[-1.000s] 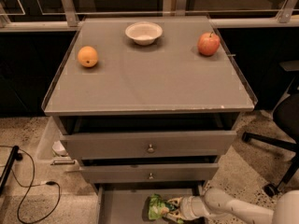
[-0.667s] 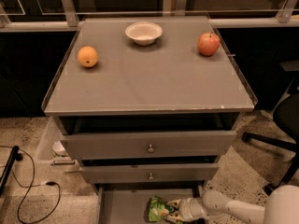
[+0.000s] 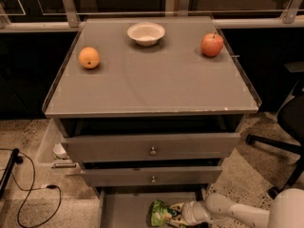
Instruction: Place green rice chip bag into bottom drawer
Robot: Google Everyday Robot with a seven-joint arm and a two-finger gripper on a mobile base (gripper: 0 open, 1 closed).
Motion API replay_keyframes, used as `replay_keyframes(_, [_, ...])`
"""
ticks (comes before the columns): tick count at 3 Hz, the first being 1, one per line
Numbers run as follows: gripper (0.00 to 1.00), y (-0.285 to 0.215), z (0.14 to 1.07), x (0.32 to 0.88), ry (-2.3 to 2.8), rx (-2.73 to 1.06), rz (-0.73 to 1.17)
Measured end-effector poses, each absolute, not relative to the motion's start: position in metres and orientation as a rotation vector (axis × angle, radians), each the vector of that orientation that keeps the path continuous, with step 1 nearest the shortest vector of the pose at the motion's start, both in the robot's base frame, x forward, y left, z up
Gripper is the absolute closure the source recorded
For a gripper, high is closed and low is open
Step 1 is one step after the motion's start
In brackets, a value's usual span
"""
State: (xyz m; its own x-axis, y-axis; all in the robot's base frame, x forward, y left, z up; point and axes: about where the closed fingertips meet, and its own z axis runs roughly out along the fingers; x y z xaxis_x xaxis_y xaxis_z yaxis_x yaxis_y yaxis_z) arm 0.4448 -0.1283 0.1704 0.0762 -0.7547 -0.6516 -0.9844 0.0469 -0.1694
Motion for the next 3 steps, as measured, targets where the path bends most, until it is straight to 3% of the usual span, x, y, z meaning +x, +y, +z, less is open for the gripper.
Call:
replay_keyframes(2, [0.12,-0.1283,0.1704,0.4447,1.727,-1.757,0.49])
replay_keyframes(3, [0.0,-0.1282,0.1704,0.4447,1.727,-1.757,0.49])
